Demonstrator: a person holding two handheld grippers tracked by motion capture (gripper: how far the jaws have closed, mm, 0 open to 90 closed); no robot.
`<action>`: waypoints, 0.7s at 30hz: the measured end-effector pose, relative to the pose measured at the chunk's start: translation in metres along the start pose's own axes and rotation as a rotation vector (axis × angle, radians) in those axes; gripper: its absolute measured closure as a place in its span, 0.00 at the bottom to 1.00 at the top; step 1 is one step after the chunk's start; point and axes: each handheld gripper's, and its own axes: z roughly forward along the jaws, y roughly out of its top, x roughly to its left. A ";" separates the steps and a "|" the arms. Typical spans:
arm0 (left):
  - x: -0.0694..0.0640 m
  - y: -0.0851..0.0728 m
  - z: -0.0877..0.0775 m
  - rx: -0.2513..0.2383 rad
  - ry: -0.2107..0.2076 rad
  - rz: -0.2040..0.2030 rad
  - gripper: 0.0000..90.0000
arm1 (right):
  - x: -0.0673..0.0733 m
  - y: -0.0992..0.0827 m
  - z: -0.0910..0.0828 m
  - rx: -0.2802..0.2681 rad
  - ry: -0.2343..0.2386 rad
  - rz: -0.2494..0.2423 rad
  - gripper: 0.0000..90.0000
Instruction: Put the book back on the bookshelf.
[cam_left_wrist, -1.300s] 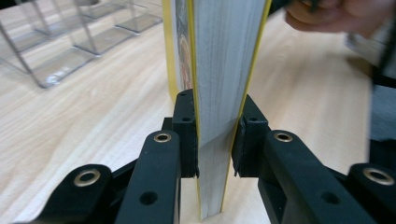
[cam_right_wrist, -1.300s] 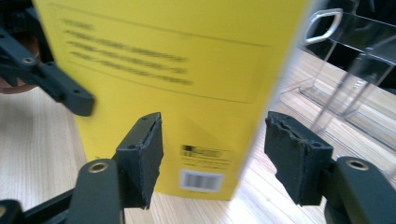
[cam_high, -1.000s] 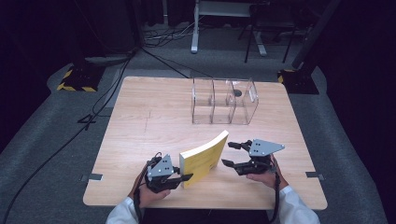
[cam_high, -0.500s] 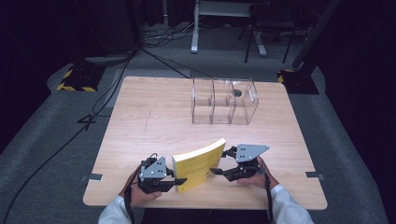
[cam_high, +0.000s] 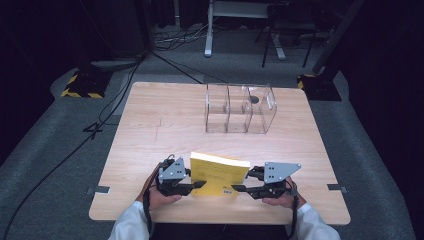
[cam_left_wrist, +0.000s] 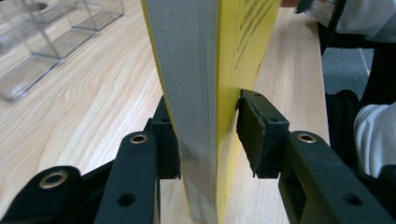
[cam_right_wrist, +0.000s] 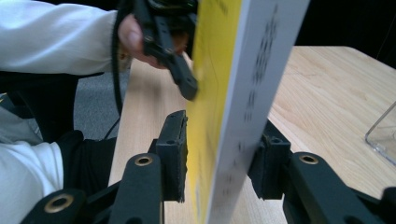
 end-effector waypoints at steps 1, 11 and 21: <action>0.000 0.003 0.004 0.004 0.002 0.008 0.69 | 0.001 0.001 -0.001 0.005 -0.011 -0.007 0.68; 0.013 0.017 0.034 -0.032 -0.008 -0.018 0.62 | -0.006 -0.005 -0.015 -0.004 -0.119 0.010 0.78; 0.013 0.017 0.039 -0.044 0.008 -0.043 0.52 | -0.010 -0.010 -0.007 0.012 -0.164 0.053 0.80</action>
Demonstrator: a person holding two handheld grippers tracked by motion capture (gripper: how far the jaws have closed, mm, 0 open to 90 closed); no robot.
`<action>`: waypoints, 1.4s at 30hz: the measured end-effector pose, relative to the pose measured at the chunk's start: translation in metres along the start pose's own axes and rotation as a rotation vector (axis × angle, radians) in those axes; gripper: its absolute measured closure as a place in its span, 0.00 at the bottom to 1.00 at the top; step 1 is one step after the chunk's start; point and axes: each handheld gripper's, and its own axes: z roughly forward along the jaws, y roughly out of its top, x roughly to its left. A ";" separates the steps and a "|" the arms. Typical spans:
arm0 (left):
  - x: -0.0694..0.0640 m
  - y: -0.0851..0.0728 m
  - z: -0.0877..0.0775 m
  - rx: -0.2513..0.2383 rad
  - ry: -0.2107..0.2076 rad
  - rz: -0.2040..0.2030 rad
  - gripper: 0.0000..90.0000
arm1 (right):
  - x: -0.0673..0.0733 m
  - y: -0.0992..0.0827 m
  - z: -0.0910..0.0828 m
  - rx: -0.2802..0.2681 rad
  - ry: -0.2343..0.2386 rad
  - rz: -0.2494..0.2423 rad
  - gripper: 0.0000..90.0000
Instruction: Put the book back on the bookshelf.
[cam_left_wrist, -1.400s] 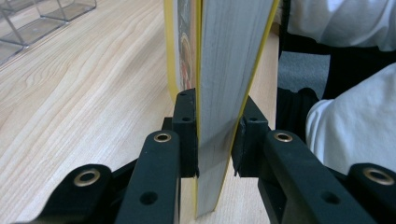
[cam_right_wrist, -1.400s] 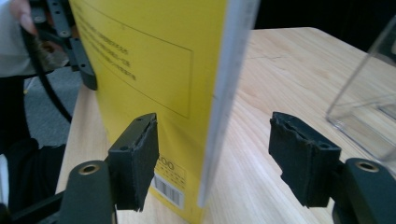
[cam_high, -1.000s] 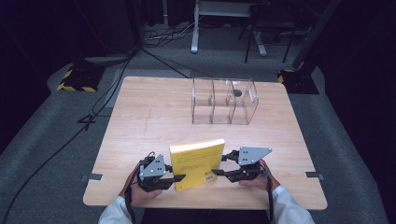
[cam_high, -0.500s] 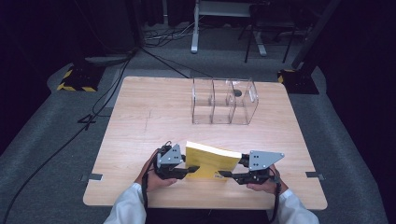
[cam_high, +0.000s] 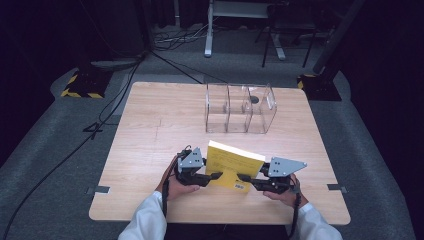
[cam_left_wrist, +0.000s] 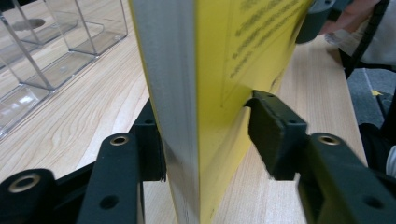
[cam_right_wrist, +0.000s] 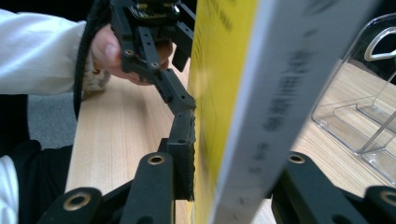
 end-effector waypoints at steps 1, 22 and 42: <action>-0.002 -0.002 -0.001 0.025 0.029 0.006 0.49 | 0.002 -0.001 0.003 -0.001 0.002 -0.004 0.82; 0.002 -0.005 0.029 0.008 0.122 -0.047 0.66 | -0.012 -0.006 -0.013 -0.005 -0.088 0.026 0.81; 0.004 -0.017 0.004 0.095 0.244 -0.122 0.35 | -0.019 -0.008 -0.023 0.005 -0.185 0.048 0.84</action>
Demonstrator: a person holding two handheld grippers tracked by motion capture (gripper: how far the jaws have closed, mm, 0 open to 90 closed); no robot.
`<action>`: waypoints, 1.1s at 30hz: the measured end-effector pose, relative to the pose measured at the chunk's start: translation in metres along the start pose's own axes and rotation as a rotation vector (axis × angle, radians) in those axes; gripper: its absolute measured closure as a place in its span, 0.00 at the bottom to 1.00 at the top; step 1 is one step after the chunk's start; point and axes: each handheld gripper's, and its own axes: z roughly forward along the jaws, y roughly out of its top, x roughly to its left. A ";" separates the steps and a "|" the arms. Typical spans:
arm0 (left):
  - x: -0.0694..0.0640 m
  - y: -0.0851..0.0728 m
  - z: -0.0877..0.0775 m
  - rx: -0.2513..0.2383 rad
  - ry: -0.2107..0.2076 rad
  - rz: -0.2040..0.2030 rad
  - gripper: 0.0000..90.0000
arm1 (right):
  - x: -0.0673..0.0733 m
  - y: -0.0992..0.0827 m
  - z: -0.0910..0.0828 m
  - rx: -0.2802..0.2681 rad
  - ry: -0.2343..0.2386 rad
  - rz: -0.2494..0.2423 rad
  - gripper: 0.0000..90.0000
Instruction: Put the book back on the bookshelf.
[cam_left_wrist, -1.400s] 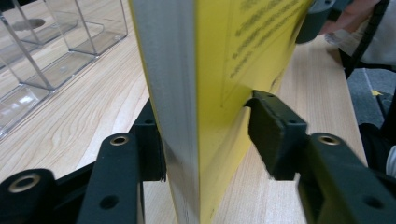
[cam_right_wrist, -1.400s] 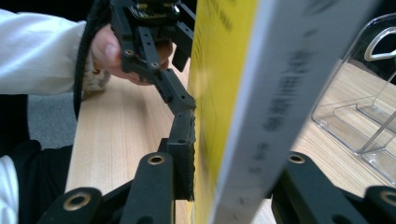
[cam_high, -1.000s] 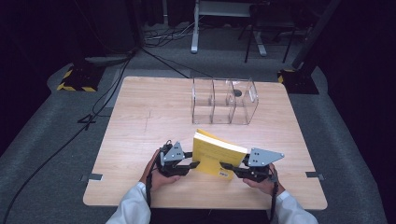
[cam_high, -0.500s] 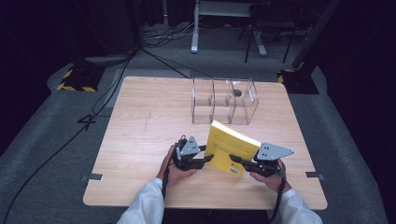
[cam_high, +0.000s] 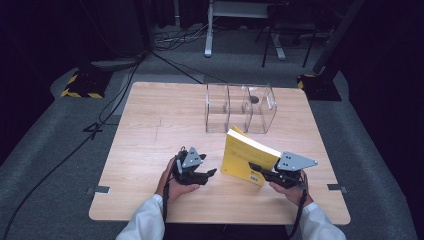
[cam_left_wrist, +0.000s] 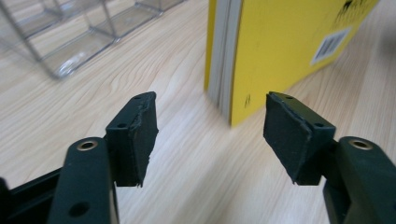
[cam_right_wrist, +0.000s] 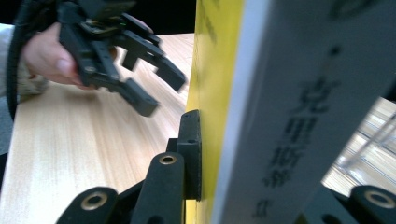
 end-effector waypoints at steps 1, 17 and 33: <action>-0.001 -0.004 -0.006 0.028 0.025 -0.002 0.32 | -0.001 0.000 0.000 0.001 -0.006 0.002 0.84; 0.015 -0.053 -0.046 0.204 0.157 -0.084 0.19 | -0.016 -0.003 -0.013 0.006 -0.143 0.046 0.85; 0.030 -0.075 -0.061 0.218 0.222 -0.208 0.18 | -0.041 -0.005 -0.047 -0.038 -0.318 0.102 0.85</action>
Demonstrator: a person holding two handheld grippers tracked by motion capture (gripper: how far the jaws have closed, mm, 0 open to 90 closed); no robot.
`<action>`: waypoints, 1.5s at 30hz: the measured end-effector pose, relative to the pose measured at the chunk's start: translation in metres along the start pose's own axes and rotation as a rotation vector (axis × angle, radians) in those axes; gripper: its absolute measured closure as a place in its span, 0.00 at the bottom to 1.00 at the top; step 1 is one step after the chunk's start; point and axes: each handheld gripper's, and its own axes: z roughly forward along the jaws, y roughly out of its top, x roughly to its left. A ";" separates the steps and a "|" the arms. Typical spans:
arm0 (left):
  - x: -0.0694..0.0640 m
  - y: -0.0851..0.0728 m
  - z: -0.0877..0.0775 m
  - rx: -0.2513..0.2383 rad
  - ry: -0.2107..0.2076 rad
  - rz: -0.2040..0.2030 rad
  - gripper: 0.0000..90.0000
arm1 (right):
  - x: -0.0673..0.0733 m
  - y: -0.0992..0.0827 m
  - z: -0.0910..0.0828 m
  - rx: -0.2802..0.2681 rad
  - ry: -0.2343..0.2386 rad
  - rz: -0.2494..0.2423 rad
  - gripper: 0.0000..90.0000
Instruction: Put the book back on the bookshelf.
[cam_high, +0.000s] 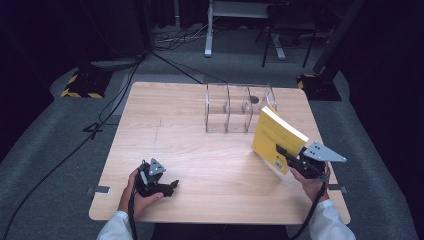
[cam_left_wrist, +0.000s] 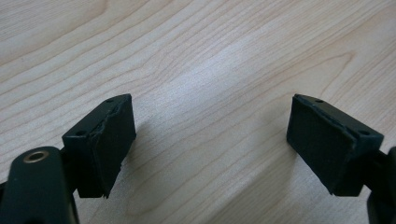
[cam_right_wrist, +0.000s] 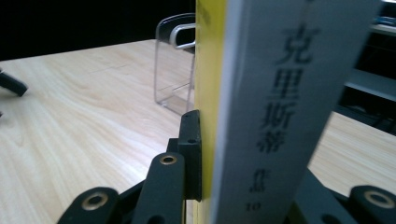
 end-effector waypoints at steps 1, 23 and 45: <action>0.000 -0.001 0.000 -0.006 0.002 0.004 0.18 | -0.002 0.001 -0.001 -0.003 -0.010 0.005 0.85; 0.000 -0.001 0.001 -0.008 0.002 0.001 0.18 | -0.020 0.037 0.011 -0.037 -0.119 0.027 0.85; -0.001 0.000 0.001 -0.008 0.003 0.015 0.18 | -0.041 0.080 0.062 -0.021 -0.195 0.038 0.85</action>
